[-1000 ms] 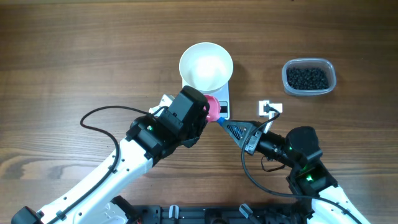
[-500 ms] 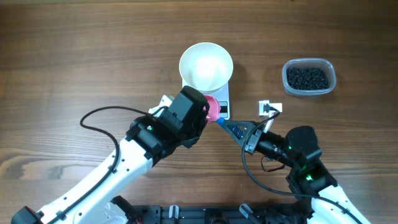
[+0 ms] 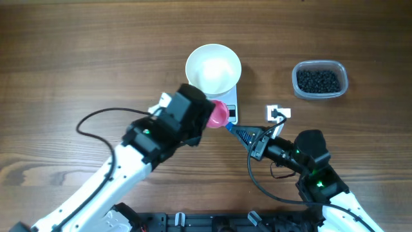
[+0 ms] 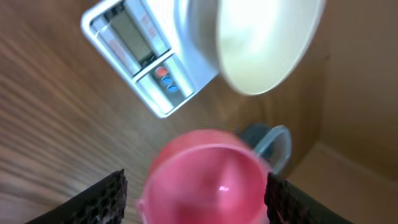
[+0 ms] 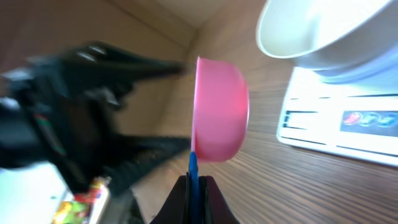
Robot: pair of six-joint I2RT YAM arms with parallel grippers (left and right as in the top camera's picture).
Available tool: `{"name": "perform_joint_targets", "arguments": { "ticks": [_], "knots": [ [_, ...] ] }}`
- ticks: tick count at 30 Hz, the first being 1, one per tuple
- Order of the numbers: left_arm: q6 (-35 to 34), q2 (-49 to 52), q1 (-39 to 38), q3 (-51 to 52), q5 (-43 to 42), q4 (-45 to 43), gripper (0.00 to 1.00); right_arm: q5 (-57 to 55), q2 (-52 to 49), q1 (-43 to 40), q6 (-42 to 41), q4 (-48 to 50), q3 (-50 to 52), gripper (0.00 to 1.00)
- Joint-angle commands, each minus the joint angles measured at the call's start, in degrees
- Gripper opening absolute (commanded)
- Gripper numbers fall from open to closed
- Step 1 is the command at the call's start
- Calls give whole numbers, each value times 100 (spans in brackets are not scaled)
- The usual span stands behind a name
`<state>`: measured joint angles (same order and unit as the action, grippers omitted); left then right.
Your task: Scoop item into bowl and weigh 150g on scale
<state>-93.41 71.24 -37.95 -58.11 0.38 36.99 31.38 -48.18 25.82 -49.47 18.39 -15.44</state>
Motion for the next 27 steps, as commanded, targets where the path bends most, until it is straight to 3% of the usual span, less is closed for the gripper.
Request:
{"name": "perform_joint_targets", "arguments": {
  "ticks": [1, 6, 10, 18, 27],
  "knots": [
    [822, -520, 387, -70, 101, -17, 75, -415, 13, -90, 750, -365, -424, 4],
    [1777, -1069, 793, -70, 107, -17, 77, -1137, 17, -275, 1980, -2739, -1766, 5],
    [2420, -1174, 898, -70, 122, -15, 84, -1513, 20, -295, 2435, -4107, -2830, 5],
    [2444, -990, 898, -68, 382, 142, 100, -3032, 356, -299, 2846, -5805, -3869, 4],
    [2441, -640, 898, -68, 374, 463, 100, -4756, 431, -299, 2811, -7549, -5056, 4]
  ]
}}
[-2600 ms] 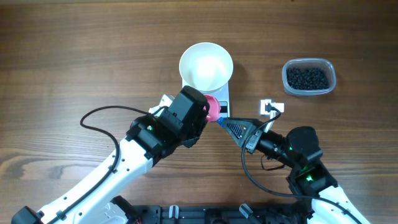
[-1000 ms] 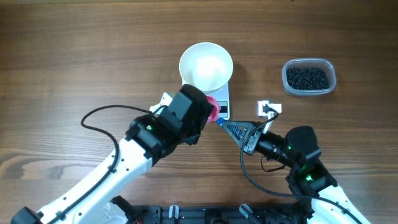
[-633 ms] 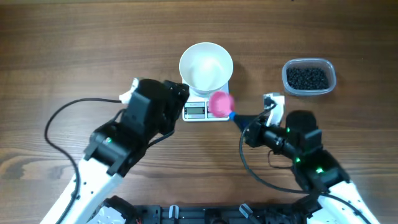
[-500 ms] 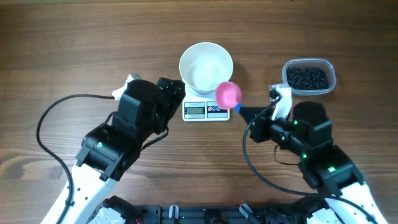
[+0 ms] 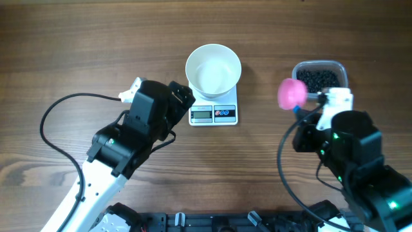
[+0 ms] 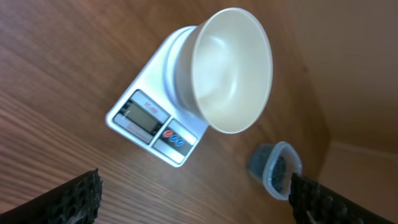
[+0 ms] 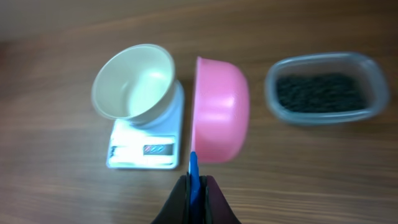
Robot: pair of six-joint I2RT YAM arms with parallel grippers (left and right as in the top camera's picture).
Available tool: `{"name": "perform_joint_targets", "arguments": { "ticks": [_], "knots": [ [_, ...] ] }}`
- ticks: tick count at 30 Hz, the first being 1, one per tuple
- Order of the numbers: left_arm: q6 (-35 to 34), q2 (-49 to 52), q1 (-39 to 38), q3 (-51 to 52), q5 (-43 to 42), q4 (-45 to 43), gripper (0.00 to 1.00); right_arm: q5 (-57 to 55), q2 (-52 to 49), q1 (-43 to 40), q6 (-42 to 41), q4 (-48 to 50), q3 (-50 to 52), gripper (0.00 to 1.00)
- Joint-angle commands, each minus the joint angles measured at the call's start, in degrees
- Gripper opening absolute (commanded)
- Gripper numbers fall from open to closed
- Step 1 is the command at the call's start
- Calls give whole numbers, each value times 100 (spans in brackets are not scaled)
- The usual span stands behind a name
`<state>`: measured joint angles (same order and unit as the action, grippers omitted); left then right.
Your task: Scoop item into bowl and weigh 150g on scale
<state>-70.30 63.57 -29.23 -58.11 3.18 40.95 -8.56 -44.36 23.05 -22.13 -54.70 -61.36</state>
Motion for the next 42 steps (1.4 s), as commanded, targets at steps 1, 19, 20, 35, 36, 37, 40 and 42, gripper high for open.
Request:
{"name": "perform_joint_targets", "arguments": {
  "ticks": [1, 19, 20, 35, 36, 37, 40, 42],
  "knots": [
    [131, 155, 26, -68, 94, 92, 100, -774, 48, -22, -13, -345, -573, 4],
    [129, 297, 26, -68, 98, 66, 83, -645, 68, -20, -1902, -2098, -953, 4],
    [129, 297, 26, -68, 98, 66, 81, -645, 72, -20, -1904, -2065, -953, 4],
    [131, 297, 26, -68, 52, 63, 15, -776, 72, -22, -1893, -1954, -994, 4],
    [129, 297, 26, -68, 52, 63, 6, -802, 72, -22, -1897, -1954, -1023, 4],
    [129, 297, 26, -68, 52, 63, 4, -831, 72, -22, -1893, -1954, -1064, 4],
    [129, 297, 22, -68, 4, 57, 4, -1115, 72, -20, -1832, -1956, -1178, 4],
    [133, 297, 0, -68, 9, -26, 4, -1388, 72, -20, -1836, -1950, -1213, 4]
  ]
}}
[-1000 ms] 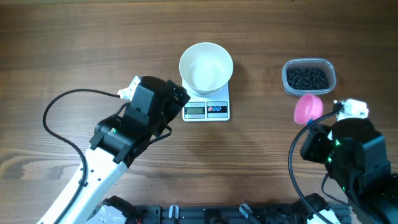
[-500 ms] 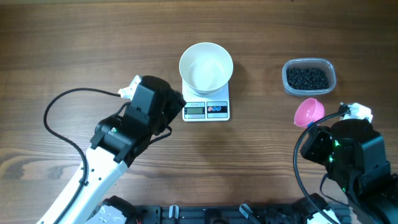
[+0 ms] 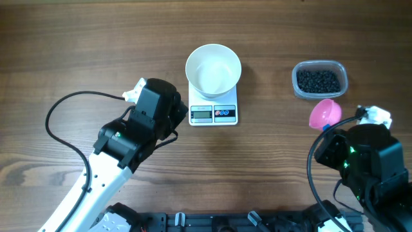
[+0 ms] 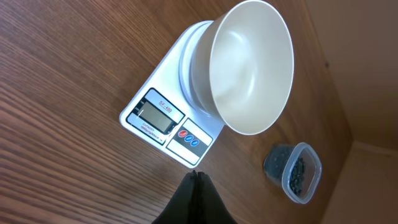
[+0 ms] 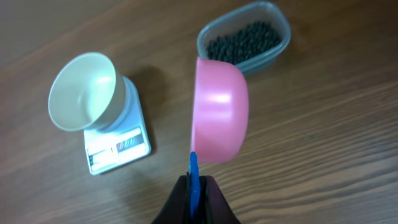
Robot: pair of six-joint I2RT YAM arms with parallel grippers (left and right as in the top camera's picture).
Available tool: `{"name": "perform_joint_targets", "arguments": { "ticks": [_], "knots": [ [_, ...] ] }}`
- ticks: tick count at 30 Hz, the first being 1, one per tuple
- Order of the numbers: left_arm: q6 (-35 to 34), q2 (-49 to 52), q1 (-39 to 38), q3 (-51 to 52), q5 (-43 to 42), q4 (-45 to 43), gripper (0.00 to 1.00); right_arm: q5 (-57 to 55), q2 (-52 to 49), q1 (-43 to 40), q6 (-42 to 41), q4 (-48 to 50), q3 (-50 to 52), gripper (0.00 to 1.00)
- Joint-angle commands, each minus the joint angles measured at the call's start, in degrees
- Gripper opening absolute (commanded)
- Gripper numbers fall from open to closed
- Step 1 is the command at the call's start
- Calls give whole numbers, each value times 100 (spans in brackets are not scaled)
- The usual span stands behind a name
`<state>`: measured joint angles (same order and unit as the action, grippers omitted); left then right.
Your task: Scoop item into bowl and weigh 150g on scale
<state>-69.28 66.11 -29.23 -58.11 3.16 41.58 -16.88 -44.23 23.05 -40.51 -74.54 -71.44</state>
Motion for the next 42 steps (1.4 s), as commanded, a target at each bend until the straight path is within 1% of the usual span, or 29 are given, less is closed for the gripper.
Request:
{"name": "perform_joint_targets", "arguments": {
  "ticks": [1, 2, 6, 11, 13, 15, 19, 22, 27, 30, 42],
  "knots": [
    [33, 44, -28, -68, 15, -131, 4, -671, 59, -20, 2, 42, -208, 4],
    [164, 44, -79, -68, 13, -205, 4, -824, 59, -20, 2, 55, -208, 4],
    [1174, 46, -518, -68, 42, -555, 4, -1360, 57, -20, 9, 319, -205, 4],
    [1639, 236, -1003, -68, 599, -629, 4, -1425, 57, -20, 101, 785, -205, 4],
    [1864, 433, -1143, -68, 772, -654, 4, -1425, 57, -20, 332, 1036, -205, 4],
    [2282, 758, -1268, -68, 787, -807, 4, -1423, 57, -20, 428, 1187, -205, 4],
    [3163, 1338, -1434, -68, 785, -1169, 4, -1423, 28, -20, 450, 1320, -205, 4],
    [3644, 1753, -1453, -68, 787, -1316, 4, -1427, 13, -20, 452, 1366, -205, 4],
    [3738, 2319, -1453, -68, 787, -1456, 4, -1447, -28, -20, 448, 1460, -205, 4],
    [3738, 2605, -1453, -68, 787, -1707, 4, -1447, -98, -20, 450, 1526, -205, 4],
    [3742, 3167, -1453, -68, 903, -1926, 4, -1443, -643, -20, 450, 1932, -205, 4]
  ]
}}
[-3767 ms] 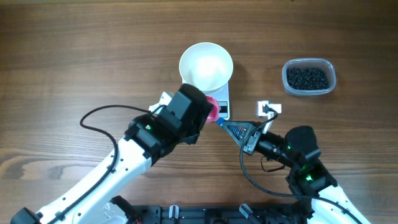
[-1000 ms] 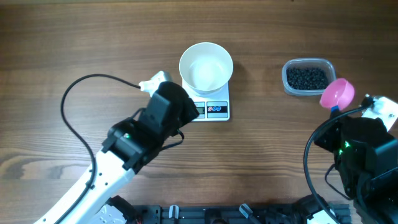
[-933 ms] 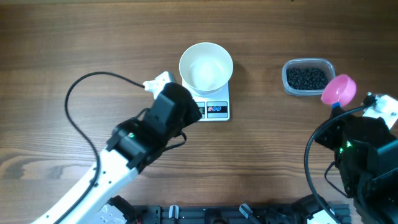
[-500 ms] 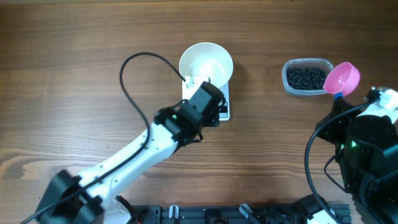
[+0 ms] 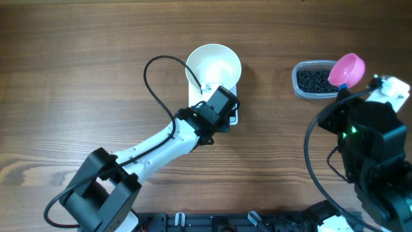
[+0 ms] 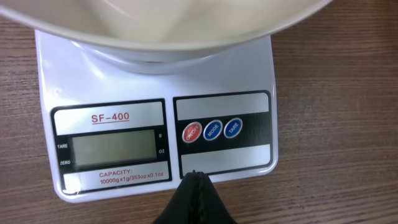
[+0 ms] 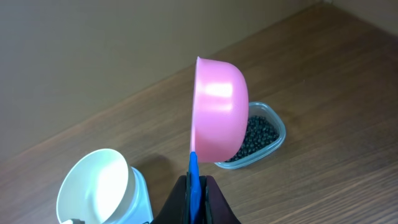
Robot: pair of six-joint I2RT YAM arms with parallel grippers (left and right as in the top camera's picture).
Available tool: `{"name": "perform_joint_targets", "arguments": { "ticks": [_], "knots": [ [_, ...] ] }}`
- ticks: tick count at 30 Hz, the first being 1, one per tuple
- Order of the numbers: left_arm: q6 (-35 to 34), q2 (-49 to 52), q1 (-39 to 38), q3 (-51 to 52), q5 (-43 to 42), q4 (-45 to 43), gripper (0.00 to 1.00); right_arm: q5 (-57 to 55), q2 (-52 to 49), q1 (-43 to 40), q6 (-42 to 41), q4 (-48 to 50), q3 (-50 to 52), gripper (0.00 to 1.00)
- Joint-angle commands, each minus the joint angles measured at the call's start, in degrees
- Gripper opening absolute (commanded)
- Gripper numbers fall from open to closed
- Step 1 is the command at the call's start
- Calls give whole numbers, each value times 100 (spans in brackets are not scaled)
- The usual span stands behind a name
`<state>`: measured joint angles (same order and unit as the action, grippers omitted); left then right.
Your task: Scoop item into bowl and weigh 150g on scale
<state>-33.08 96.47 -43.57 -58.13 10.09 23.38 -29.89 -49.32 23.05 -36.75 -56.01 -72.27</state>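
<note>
A white bowl (image 5: 214,66) stands on the white SF-400 scale (image 6: 155,134), whose display (image 6: 112,148) is blank. My left gripper (image 6: 196,177) is shut on nothing. Its tips rest at the scale's front edge, just below the red and blue buttons (image 6: 211,130). My right gripper (image 7: 193,180) is shut on the blue handle (image 7: 193,167) of a pink scoop (image 7: 217,115). The scoop (image 5: 346,69) is held on edge above the clear container of dark beans (image 5: 314,80). No beans show in the scoop or the bowl.
The left arm (image 5: 161,145) and its black cable (image 5: 151,84) reach across the wooden table (image 5: 77,51) to the scale. The bean container (image 7: 256,138) sits right of the bowl (image 7: 93,186).
My left gripper, still shut, has gone from left of the scale to its front edge below the buttons. The right gripper has carried the scoop from in front of the container to above it.
First the scoop sat between my open left fingers in front of the scale, its handle in the shut right gripper. Then the left gripper stood open, left of the scale, with the scoop by the container. Later the left had shut, and it now touches the scale.
</note>
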Motion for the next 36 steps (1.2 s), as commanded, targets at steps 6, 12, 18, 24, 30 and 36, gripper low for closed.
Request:
{"name": "perform_joint_targets", "arguments": {
  "ticks": [6, 12, 18, 24, 30, 36],
  "knots": [
    [140, 350, -20, -66, 315, -372, 4, -142, -323, -20, 74, 162, -122, 4],
    [140, 520, -20, -66, 398, -595, 4, -144, -323, -20, 79, 201, -122, 4],
    [138, 697, -15, -66, 398, -750, 4, -142, -323, -20, 81, 247, -122, 4],
    [138, 817, -13, -66, 398, -841, 4, -144, -323, -20, 79, 245, -122, 4],
    [138, 835, -13, -66, 437, -905, 4, -144, -323, -20, 81, 245, -122, 4],
    [138, 835, -13, -66, 481, -903, 4, -142, -323, -20, 181, 249, -122, 4]
  ]
}}
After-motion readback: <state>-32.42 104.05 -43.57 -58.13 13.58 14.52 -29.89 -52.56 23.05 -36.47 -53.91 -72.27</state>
